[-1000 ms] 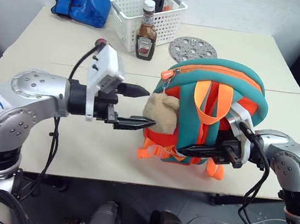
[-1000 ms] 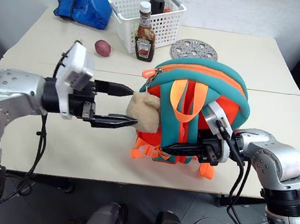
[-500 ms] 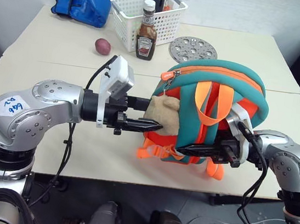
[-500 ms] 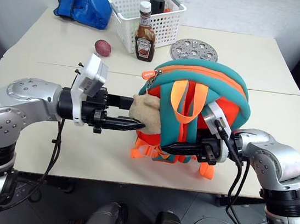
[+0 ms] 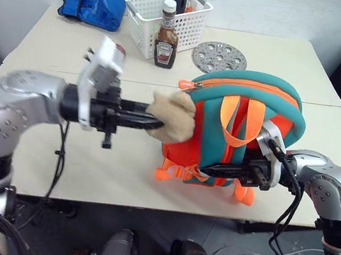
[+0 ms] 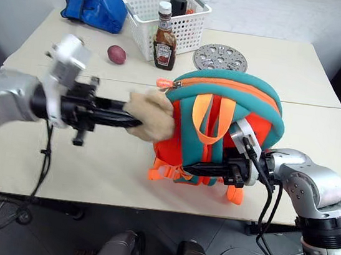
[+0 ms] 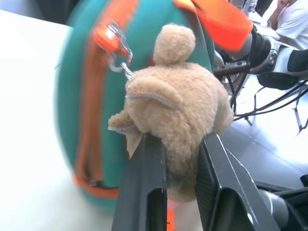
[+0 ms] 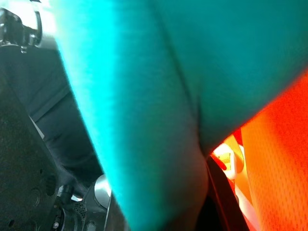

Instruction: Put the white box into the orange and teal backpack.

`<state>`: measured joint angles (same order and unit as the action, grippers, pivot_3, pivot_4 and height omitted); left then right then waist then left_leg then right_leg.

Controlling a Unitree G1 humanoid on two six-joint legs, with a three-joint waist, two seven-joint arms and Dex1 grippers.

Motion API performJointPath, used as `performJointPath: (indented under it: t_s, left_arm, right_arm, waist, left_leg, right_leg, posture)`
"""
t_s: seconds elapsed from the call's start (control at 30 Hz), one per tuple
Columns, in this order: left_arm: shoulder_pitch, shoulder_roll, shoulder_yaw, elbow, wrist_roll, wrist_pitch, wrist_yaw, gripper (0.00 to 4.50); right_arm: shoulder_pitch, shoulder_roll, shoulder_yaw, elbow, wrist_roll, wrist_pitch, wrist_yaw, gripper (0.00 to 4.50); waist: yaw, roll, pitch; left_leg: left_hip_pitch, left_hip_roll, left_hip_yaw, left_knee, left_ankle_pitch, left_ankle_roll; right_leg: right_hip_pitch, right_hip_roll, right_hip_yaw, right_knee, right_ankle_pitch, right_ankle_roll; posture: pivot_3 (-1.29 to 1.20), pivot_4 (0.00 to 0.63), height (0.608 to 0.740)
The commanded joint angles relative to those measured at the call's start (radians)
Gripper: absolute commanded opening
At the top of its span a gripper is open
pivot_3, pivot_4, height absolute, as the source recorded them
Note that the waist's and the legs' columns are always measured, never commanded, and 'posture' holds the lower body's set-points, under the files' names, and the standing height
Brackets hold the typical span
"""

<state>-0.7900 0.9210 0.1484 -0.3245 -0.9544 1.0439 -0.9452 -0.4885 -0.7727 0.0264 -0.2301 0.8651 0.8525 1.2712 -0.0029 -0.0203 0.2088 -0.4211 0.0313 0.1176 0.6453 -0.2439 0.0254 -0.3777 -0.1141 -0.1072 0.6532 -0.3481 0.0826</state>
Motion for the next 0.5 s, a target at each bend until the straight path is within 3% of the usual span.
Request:
performJointPath:
  t_s: [0.03,0.17,0.5]
  left_arm:
    - [-0.016,0.086,0.000,0.093,0.087,-0.095,-0.117,0.40]
    - [0.032,0.151,-0.062,0.157,0.206,-0.209,-0.215,0.40]
    - [0.190,0.166,-0.206,0.181,0.501,-0.499,-0.264,0.40]
  right_arm:
    - [0.016,-0.002,-0.058,-0.028,0.031,-0.002,-0.014,0.00]
    - [0.045,-0.006,-0.077,-0.056,0.050,0.004,-0.026,0.00]
    - [0.079,-0.002,-0.096,-0.087,0.093,0.010,-0.073,0.00]
  waist:
    - [-0.001,0.000,0.000]
    - [0.000,0.000,0.000]
    - [-0.001,0.000,0.000]
  left_leg:
    - [0.000,0.000,0.001,0.000,0.000,0.000]
    - [0.000,0.000,0.001,-0.001,0.000,0.000]
    - [0.000,0.001,0.002,-0.001,-0.001,0.000]
  right_leg:
    - [-0.001,0.000,0.000,0.000,0.000,0.000]
    - [-0.001,0.000,0.001,0.000,0.000,0.000]
    - [-0.002,0.000,0.001,0.000,0.000,0.000]
  posture:
    - [0.00,0.150,0.740]
    - [0.00,0.150,0.740]
    - [0.00,0.150,0.740]
